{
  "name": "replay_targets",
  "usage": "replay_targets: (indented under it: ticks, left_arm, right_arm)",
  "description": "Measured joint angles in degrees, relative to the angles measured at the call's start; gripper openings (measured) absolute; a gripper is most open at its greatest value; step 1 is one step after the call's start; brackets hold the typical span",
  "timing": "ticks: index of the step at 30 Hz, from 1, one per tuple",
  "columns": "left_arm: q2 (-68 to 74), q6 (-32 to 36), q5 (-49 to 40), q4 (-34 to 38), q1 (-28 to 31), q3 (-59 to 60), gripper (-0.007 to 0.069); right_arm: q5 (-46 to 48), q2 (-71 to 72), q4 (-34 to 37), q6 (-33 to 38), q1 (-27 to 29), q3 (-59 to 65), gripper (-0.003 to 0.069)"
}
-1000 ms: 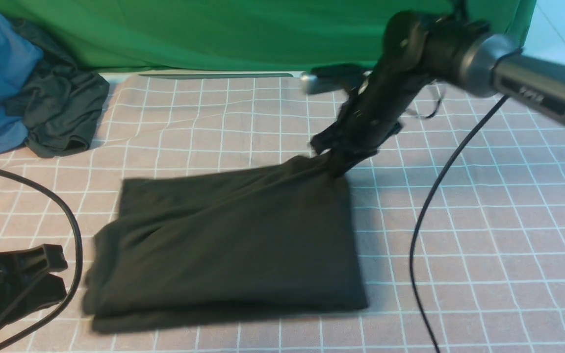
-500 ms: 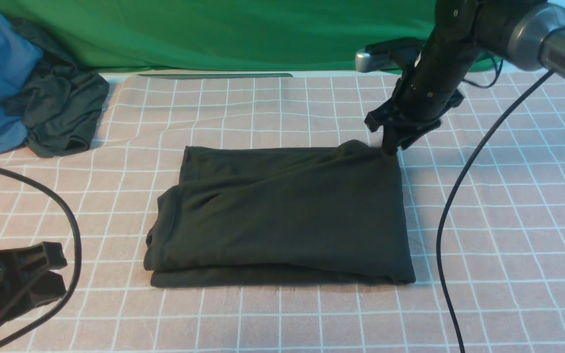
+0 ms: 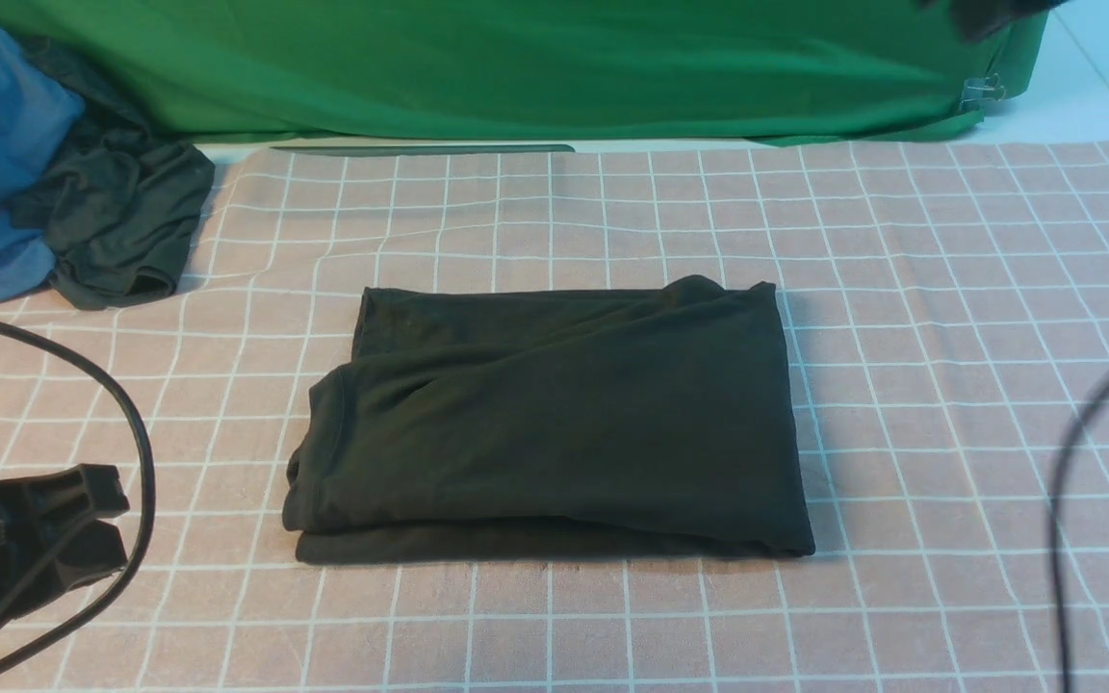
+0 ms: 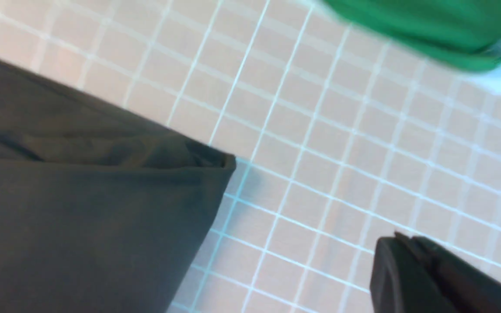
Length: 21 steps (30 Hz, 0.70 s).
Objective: Fold a long-sleeved shirt over a pink coffee tablecloth.
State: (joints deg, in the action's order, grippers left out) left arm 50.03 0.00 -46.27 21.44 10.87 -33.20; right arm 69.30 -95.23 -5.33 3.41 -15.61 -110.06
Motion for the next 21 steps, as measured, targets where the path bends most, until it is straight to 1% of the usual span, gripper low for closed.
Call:
replay_targets:
  ticks: [5, 9, 12, 14, 19, 21]
  left_arm:
    - [0.00, 0.00, 0.06, 0.51, 0.00, 0.00, 0.0013]
    - [0.00, 1.09, 0.41, 2.01, 0.00, 0.00, 0.0013]
    - [0.00, 3.37, 0.70, 4.21, 0.00, 0.00, 0.0013]
    - [0.00, 4.62, 0.87, 6.49, 0.00, 0.00, 0.0013]
    - [-1.38, 12.59, 0.03, 13.77, 0.00, 0.00, 0.0013]
    - [-2.92, 13.45, -0.03, 14.77, 0.00, 0.00, 0.0013]
  right_arm:
    - [-3.60, 18.29, -1.62, -1.99, 0.00, 10.53, 0.0038]
    - [-9.96, 30.08, -2.73, -3.41, 0.00, 20.99, 0.0039]
    - [-17.98, 42.99, -3.01, -3.85, 0.00, 33.13, 0.0039]
    - [-22.57, 48.51, -3.14, -4.19, 0.00, 38.59, 0.0039]
    - [-39.87, 68.45, -3.16, -4.90, 0.00, 58.14, 0.0039]
    - [-45.46, 73.12, -3.16, -4.90, 0.00, 63.34, 0.0039]
